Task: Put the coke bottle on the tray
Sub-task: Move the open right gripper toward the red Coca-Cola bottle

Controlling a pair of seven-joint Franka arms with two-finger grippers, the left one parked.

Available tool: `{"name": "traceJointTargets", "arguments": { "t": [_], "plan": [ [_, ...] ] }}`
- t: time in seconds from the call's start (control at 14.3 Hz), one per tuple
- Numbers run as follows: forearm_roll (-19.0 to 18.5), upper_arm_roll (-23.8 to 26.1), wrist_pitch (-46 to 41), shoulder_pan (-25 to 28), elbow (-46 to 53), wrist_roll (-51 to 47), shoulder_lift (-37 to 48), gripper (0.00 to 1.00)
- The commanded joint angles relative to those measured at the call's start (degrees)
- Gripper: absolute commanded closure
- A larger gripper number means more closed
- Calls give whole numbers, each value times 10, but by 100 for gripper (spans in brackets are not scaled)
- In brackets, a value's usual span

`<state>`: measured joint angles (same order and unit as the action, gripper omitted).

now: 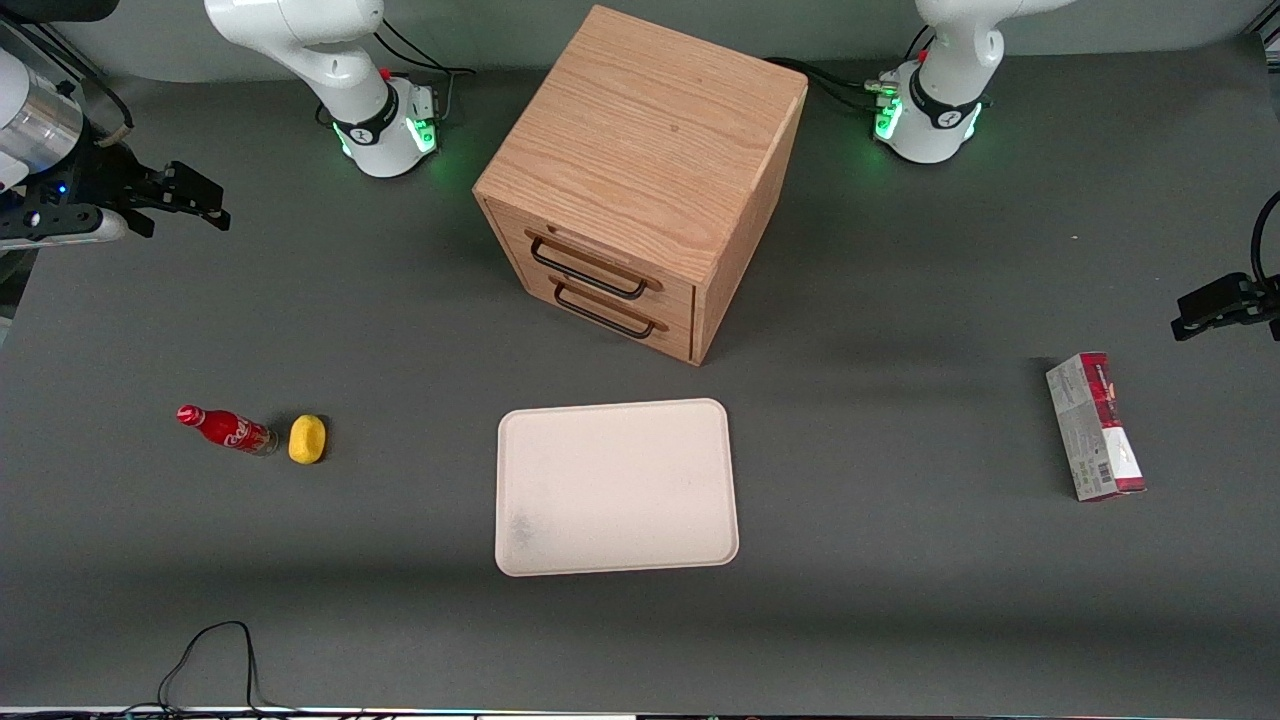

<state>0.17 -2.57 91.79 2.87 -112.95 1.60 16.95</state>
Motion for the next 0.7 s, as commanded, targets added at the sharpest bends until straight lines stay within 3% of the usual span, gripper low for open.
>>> {"name": "traceJointTargets", "arguments": {
  "t": [0.0, 0.63],
  "plan": [
    [5, 0, -23, -8, 27, -2, -14, 0],
    [4, -5, -34, -22, 44, 5, -22, 0]
  ]
}}
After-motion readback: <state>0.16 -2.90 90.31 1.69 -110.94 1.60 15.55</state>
